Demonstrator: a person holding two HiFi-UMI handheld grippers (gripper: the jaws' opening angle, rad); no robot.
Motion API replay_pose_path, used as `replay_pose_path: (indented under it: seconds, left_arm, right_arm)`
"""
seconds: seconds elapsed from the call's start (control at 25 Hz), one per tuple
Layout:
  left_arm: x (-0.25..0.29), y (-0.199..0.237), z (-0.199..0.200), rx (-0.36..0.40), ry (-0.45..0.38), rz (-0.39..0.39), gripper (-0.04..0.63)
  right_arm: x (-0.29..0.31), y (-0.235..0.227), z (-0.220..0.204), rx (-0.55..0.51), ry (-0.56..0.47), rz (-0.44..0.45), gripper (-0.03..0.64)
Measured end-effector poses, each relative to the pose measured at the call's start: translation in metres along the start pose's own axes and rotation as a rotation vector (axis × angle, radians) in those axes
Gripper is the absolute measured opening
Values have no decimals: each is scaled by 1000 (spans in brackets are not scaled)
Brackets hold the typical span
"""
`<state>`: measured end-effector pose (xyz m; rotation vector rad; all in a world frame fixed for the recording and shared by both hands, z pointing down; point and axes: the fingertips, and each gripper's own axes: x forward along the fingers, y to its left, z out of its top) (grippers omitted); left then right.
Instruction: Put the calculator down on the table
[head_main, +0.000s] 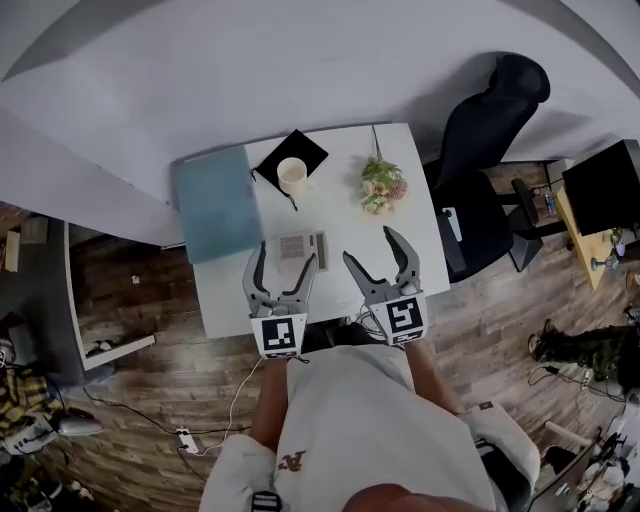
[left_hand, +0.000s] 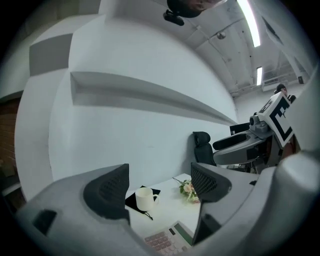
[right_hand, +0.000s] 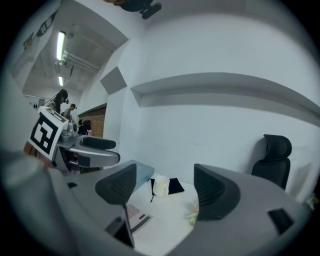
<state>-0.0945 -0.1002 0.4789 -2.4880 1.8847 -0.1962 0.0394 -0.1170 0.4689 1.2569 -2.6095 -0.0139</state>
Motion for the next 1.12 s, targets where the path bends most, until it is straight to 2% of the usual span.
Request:
replay_pose_path:
  seconds: [0.2,0.52,0.8,0.96,1.12]
  left_arm:
    - [-23,-28,34,9,-24,82,394]
    - [-53,-58,40,33,0,174,387]
    - [-59,-57,46,59,-18,238,380]
    - [-59,-49,47,61,-18,251,377]
    - [-53,-38,44,54,-17,252,374]
  right_arm:
    - [-37,-12,9,-9,-59,25,361]
    - [-65,-18,9,10,-108,88,360]
    - [-63,-24,9,17,-123,101,359]
    - [-56,-20,14,17,-105,110,359]
    - [-42,-17,16,10,-128,110,359]
